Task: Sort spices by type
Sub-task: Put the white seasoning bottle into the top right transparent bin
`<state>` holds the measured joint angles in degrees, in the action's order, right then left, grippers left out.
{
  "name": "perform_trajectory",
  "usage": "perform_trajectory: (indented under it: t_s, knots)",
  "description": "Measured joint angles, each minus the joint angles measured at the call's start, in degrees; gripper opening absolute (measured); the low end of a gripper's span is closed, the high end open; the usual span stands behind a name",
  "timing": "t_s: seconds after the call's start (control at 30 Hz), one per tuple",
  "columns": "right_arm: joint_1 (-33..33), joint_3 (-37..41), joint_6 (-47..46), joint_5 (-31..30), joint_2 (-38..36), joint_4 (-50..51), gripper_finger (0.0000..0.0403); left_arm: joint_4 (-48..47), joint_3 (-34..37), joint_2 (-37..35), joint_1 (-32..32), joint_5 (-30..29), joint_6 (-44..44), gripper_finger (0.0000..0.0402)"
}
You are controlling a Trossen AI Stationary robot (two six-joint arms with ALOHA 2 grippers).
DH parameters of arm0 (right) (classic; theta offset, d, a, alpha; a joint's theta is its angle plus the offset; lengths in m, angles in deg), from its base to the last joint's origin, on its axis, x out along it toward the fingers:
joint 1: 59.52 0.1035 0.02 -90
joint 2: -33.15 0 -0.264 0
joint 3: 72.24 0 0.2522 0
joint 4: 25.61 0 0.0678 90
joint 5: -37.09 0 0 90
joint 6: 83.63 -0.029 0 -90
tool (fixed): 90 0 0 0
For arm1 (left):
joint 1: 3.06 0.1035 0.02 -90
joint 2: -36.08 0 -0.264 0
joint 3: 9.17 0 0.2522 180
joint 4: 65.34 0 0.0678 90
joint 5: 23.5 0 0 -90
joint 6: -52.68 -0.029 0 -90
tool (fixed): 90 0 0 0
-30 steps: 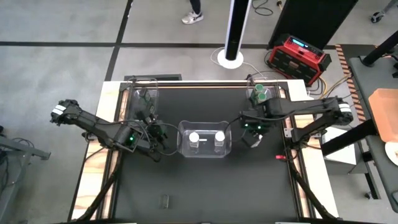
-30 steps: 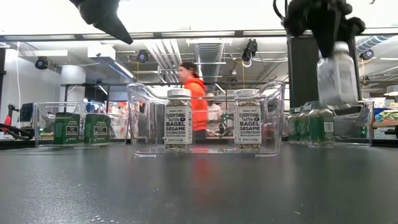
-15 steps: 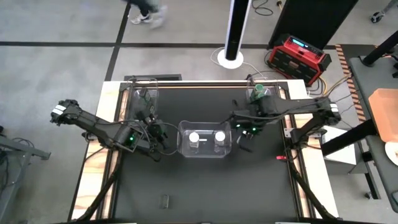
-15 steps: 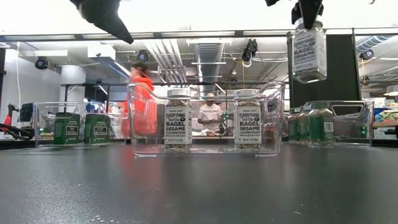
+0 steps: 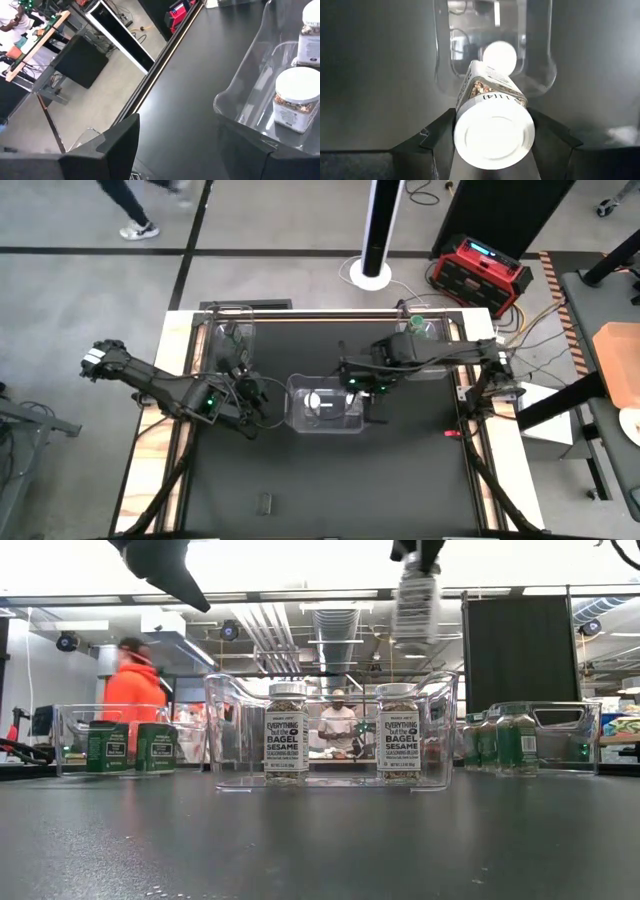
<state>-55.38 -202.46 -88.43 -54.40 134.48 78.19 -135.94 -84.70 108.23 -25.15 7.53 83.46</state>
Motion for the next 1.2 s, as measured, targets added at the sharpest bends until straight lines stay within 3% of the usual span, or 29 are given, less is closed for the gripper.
perform_trajectory:
  t_s: [0.57,1.2]
  knots:
    - [-0.02,-15.43,13.91,-2.19,14.12,-0.28,0.0201,-2.14,-0.21,-6.28,0.0,-0.49,-0.68,0.0231]
    - [-0.15,-16.66,15.64,-2.19,19.9,-1.98,0.0201,-2.3,-0.12,-6.98,0.0,-0.47,-0.7,0.0231]
